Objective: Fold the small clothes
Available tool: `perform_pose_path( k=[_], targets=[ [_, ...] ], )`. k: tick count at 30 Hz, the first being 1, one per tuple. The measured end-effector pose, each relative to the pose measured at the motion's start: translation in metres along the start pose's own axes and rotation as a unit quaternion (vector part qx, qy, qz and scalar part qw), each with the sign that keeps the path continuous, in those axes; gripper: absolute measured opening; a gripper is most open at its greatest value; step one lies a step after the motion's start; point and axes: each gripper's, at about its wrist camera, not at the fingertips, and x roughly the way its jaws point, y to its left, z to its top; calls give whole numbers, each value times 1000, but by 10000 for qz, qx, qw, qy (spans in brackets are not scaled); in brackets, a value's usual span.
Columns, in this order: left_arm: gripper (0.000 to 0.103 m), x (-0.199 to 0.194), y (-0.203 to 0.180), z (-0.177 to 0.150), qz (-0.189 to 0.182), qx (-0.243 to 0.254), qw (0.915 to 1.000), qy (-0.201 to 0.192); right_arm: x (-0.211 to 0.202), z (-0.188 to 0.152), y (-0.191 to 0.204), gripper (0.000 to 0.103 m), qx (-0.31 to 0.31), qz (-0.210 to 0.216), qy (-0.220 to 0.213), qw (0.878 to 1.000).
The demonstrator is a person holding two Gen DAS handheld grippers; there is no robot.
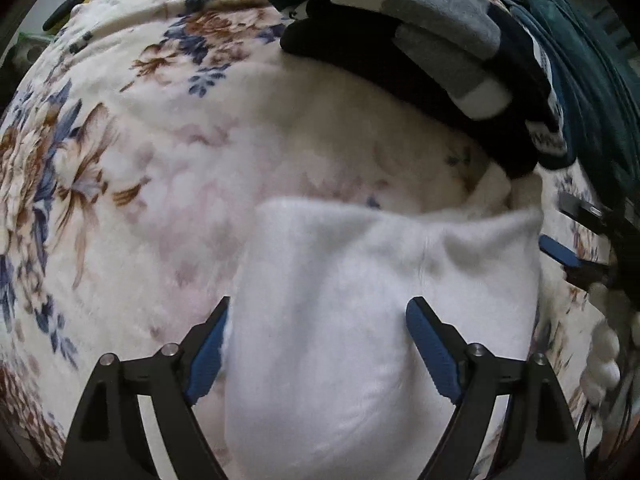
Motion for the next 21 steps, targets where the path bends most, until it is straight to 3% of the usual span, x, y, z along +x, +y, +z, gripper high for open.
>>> perform_pose_path(
  k=[2,4,5,6,10,12,14,17,21],
  targets=[
    [84,1,6,-5,141,-55,9999,-17,25,3,-6,81,69,236,271,9993],
    [84,1,14,-8,165,-231,9996,-9,35,4,-2,78,-4,421,200,9989],
    [84,2,19,-9,80,-342,9994,28,36,3,3,52,-113,541,40,9985],
    [84,3,22,-9,71,-395,9992,52,36,5,9,13,-195,515,-2,9985],
    [89,15,34,-8,24,-472,9987,173,9,-23,53,12,-1145,47,-508,9921],
    [90,20,45,-8,-142,-615,9977,256,-5,-50,83,12,-1858,-268,-697,9798],
    [90,20,58,-7,-334,-863,9951,352,-14,-83,112,12,-2705,-564,-786,9579],
    [89,6,77,-5,-325,-1104,9928,321,5,-153,140,12,-4095,-1193,-532,9029],
    [88,-25,73,3,-319,-943,9950,-14,37,-213,132,12,-4911,-1620,-145,8558]
  ],
)
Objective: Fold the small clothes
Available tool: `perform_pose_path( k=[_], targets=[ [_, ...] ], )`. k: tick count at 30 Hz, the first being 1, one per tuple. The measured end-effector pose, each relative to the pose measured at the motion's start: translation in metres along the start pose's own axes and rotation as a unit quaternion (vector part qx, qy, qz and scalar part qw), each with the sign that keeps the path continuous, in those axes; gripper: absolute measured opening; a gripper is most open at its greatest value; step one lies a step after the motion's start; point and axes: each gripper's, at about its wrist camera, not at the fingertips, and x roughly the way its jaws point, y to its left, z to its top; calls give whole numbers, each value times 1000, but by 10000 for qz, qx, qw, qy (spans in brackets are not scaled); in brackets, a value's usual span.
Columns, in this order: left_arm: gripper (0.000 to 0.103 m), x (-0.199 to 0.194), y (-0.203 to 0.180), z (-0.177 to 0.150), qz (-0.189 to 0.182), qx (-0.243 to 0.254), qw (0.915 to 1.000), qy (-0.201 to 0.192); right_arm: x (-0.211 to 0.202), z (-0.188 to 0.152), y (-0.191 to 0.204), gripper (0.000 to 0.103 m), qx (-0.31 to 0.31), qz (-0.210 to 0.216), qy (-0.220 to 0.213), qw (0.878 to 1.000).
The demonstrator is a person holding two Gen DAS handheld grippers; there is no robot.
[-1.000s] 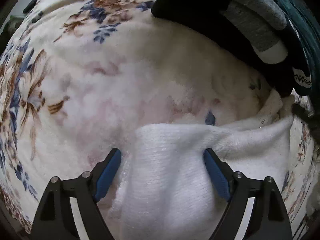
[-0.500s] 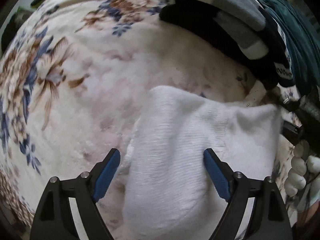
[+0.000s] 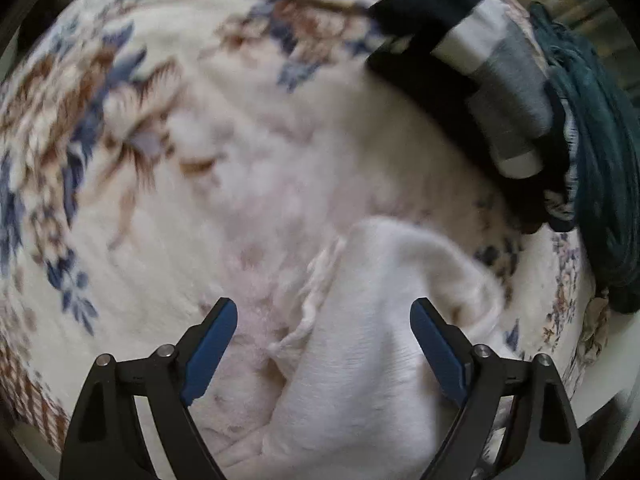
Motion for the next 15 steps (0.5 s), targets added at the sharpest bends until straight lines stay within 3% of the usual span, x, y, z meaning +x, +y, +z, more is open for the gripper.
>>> perform_pose_path(
  k=[4,7,8,10,12,15],
  targets=[
    [89,3,-47,5,-5,911,9958,-12,9,-20,21,16,-333,-106,71,9994],
    [89,32,-85,-11,671,1950,9784,177,9,-5,16,28,229,213,239,9992],
    [89,41,-87,-18,920,2175,9716,172,5,-2,10,41,455,441,310,9975],
    [90,43,-81,-22,945,2184,9713,24,-7,-1,-7,45,1051,1091,422,9876],
    [90,40,-69,-19,796,1915,9783,39,-25,-4,-31,45,1831,1483,297,9714],
    [90,33,-53,-18,648,1595,9850,68,-37,-11,-59,45,2842,1093,91,9525]
  ],
)
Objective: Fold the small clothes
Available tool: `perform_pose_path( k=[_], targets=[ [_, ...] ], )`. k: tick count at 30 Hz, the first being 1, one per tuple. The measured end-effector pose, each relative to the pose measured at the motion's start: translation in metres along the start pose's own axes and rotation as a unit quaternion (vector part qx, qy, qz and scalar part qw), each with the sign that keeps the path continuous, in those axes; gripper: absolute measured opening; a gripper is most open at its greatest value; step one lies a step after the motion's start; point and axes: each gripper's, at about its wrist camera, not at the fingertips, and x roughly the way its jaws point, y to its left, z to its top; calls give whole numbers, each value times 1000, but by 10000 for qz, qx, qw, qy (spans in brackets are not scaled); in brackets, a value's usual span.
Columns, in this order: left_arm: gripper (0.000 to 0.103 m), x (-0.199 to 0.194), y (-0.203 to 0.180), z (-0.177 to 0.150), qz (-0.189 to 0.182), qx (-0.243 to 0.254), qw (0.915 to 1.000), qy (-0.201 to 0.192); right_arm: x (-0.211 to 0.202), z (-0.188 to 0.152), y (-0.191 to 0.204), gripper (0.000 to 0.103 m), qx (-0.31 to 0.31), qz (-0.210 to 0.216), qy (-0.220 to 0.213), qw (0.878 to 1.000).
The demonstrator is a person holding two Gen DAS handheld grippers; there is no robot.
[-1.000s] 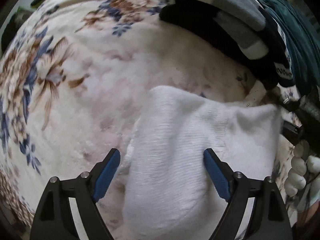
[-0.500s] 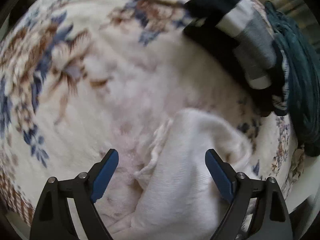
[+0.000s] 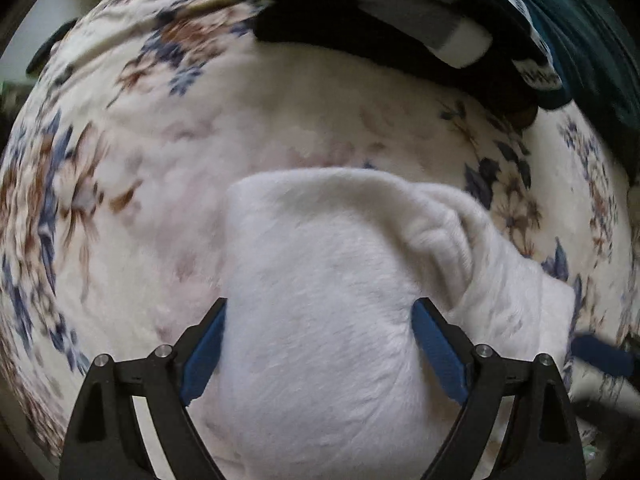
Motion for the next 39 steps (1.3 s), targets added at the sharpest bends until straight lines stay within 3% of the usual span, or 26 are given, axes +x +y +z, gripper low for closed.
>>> perform_pose_path(
  k=[2,6,8,10,13,15,17,24,28,33,39],
  targets=[
    [90,0,2,-3,50,10,10000,-39,5,1,-12,45,313,-239,-61,9992],
    [98,15,-8,-5,181,43,9998,-19,58,-13,-12,44,-10,-1169,625,9912],
    [98,22,-10,-6,198,32,9998,37,68,-25,-3,44,-397,-1469,441,9874],
    [98,20,-11,-4,175,-20,9998,15,68,-22,1,44,-367,-1626,389,9852],
    [98,-1,-5,-2,137,-89,9996,-228,39,-3,8,45,135,-1475,264,9886],
    [98,-15,-3,-4,134,-155,9988,-442,19,12,8,51,374,-1262,34,9913],
    [98,-26,4,-7,103,-269,9977,-616,7,15,9,55,495,-1136,-18,9923],
    [98,-46,23,-17,180,-588,9934,-965,3,21,-3,55,906,-1061,-62,9902],
    [98,-66,21,-24,177,-664,9906,-1186,-21,20,-5,55,1161,-1012,-218,9878],
    [98,-110,40,-71,11,-617,9908,-1208,-50,-17,4,73,1406,-994,-56,9850],
    [98,-145,87,-159,-71,-532,9957,-748,-79,-108,35,84,1958,-787,311,9770]
  ],
)
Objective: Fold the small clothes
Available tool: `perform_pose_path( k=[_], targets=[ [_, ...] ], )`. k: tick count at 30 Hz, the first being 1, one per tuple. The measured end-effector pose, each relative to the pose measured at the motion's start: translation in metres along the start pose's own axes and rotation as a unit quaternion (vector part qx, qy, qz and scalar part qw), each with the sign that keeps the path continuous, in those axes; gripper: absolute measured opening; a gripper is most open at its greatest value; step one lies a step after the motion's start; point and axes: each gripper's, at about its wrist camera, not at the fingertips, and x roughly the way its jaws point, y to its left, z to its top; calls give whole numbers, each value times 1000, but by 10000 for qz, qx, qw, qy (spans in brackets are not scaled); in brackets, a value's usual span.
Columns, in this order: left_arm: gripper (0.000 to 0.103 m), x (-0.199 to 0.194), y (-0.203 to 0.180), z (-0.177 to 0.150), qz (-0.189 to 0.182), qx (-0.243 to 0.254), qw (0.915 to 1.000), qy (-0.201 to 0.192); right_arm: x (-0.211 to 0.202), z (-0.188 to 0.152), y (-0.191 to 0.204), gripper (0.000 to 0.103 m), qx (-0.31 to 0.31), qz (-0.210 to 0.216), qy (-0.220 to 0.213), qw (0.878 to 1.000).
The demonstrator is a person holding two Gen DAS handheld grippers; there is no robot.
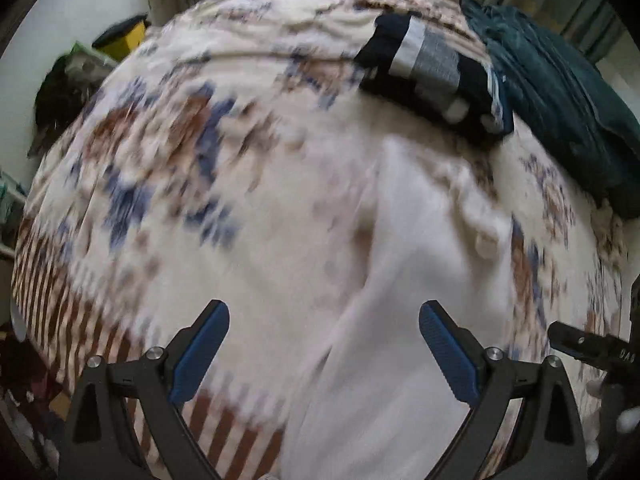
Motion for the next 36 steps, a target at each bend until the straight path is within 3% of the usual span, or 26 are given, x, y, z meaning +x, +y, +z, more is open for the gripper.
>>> perform_pose_path(
  k=[3,8,10,17,20,22,23,25,26,27,28,33,36],
  targets=[
    [98,-3,28,-47,-96,17,9991,409,-3,-59,-6,84,268,29,208,9994],
    [98,22,61,-126,111,166,9929,1172,14,-160,-22,84,730,-352,546,9952],
    [98,35,66,-151,30,155,9894,1441,24,-190,-28,84,831,-523,645,9931],
    [96,93,56,-206,-546,-122,9754,2131,56,-251,-41,84,1024,-785,747,9888],
    [75,96,40,-213,-680,94,9804,1846,66,-262,-33,84,902,-901,764,9889],
    [24,92,30,-216,-670,263,9824,1726,72,-268,-28,84,752,-1148,753,9877],
    [17,90,27,-217,-721,279,9823,1706,75,-268,-26,84,707,-1273,732,9866],
    [10,82,20,-219,-817,281,9842,1548,83,-267,-24,76,623,-1472,721,9845],
    [10,77,18,-221,-882,240,9843,1511,89,-268,-24,52,554,-1572,755,9831],
    [10,72,18,-222,-948,179,9847,1451,93,-269,-24,14,508,-1688,794,9811],
    [9,68,19,-221,-1013,117,9847,1411,94,-269,-24,9,490,-1785,764,9797],
    [9,43,26,-221,-1512,-351,9802,1231,69,-279,-18,9,375,-1808,259,9825],
    [9,39,30,-223,-1687,-580,9749,1328,56,-285,-16,9,254,-1780,181,9835]
  ],
)
